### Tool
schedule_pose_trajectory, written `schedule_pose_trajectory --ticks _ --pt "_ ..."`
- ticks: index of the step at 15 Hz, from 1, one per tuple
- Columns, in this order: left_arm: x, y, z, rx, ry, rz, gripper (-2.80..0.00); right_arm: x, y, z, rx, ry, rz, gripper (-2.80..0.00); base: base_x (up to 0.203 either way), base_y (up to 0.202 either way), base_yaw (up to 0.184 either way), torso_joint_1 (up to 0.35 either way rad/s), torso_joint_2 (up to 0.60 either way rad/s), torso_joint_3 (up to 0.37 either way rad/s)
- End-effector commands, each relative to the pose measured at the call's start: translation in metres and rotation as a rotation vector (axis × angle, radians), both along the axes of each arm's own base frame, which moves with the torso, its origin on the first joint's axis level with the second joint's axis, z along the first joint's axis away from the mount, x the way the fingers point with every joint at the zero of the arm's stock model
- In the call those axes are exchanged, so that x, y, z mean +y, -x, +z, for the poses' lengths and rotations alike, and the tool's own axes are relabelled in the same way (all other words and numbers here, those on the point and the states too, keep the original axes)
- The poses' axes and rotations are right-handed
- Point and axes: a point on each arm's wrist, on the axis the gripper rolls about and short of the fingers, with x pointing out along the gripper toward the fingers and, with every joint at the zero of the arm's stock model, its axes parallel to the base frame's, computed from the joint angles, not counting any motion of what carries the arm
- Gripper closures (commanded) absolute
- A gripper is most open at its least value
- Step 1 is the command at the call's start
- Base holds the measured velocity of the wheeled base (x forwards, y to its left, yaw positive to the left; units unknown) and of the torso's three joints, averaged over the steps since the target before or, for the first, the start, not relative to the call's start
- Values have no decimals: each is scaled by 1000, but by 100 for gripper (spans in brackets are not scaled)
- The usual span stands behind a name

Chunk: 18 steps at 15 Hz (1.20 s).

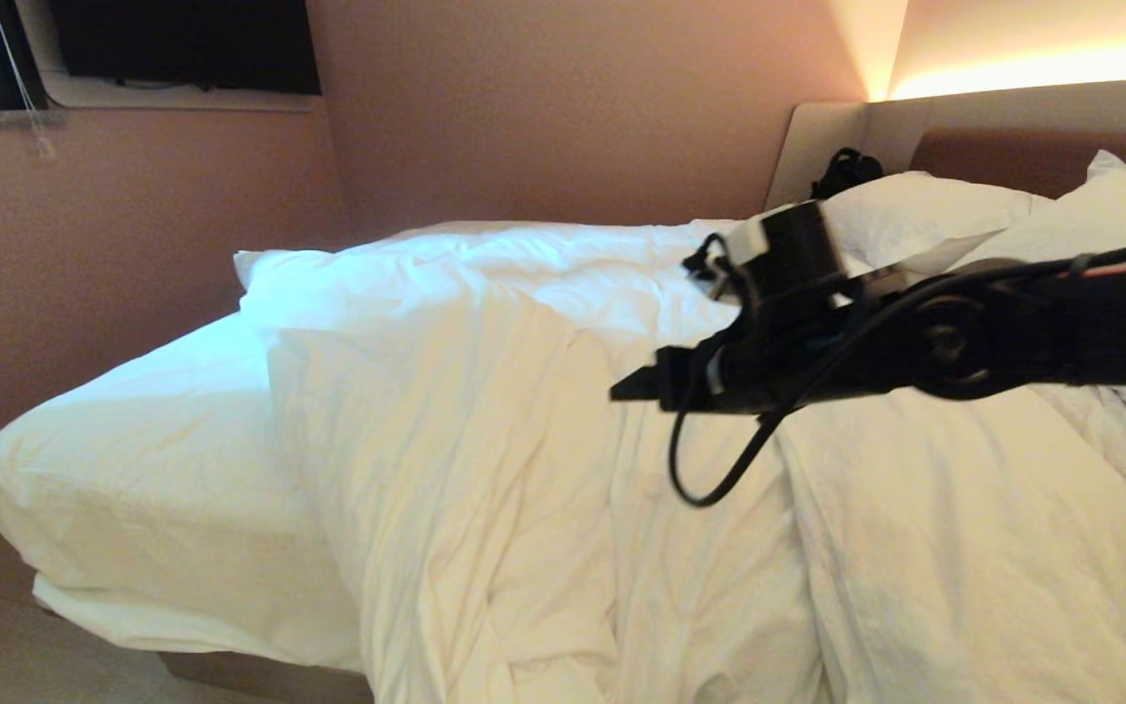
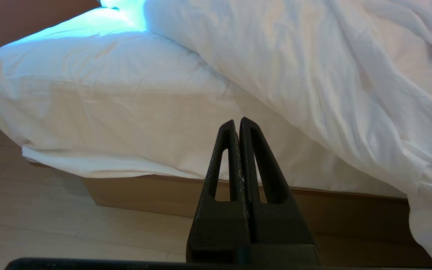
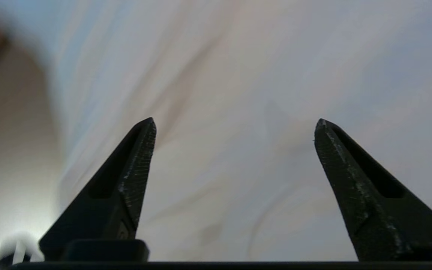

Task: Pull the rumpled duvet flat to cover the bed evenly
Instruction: Flatten the corners of the folded blanket, then hold the folded corner of the quilt

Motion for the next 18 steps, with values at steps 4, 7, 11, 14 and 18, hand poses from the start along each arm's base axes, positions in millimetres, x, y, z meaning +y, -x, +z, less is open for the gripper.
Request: schedule_pose_trajectory --ticks 4,7,11,14,18 --pt "0 0 0 -1 0 0 0 -169 51 74 -166 -106 -393 0 0 0 0 0 0 0" --pt "0 0 0 0 0 -1 0 -187 123 75 -196 -131 -428 0 0 0 0 0 0 0" --pt "0 0 0 0 0 -1 0 -191 204 65 -258 -162 -432 0 0 0 0 0 0 0" --pt "0 0 0 0 0 2 0 -192 267 67 -354 -186 -430 0 0 0 0 0 0 0" --pt "0 0 0 0 0 1 0 -193 337 46 -459 -190 -474 0 0 0 0 0 0 0"
